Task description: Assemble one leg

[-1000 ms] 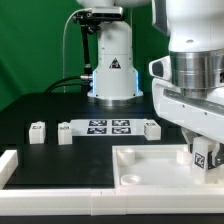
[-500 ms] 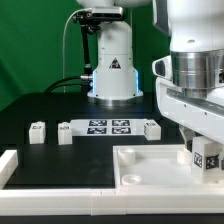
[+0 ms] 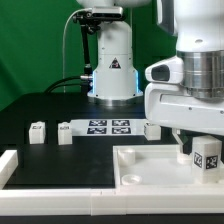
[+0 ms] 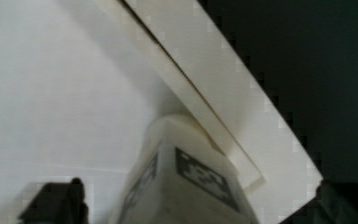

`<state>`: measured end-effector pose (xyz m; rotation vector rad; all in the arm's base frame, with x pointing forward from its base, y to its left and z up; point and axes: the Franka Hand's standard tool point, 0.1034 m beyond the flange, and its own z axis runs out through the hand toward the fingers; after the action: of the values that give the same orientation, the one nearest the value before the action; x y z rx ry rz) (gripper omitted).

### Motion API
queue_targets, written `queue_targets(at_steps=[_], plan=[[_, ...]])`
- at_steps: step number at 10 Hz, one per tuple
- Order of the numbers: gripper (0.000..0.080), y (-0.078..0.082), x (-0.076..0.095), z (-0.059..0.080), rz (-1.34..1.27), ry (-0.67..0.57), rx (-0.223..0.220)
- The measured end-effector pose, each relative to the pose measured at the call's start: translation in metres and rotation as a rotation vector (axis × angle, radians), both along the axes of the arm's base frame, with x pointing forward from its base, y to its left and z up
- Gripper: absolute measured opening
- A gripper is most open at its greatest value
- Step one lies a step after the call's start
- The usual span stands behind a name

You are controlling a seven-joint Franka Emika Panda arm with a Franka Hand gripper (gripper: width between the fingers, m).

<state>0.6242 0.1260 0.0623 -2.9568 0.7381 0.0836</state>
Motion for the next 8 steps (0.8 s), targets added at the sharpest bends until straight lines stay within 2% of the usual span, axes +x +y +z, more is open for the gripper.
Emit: queue_targets(at_steps=[4, 7, 8], plan=[[0.0649, -0.005, 0.001, 0.000, 0.371, -0.038, 0.006], [0.0649, -0.012, 0.003, 0.000, 0.723, -0.072, -0.014], [0.0637, -0.012, 0.003, 0.000, 0.680, -0.068, -0.015]])
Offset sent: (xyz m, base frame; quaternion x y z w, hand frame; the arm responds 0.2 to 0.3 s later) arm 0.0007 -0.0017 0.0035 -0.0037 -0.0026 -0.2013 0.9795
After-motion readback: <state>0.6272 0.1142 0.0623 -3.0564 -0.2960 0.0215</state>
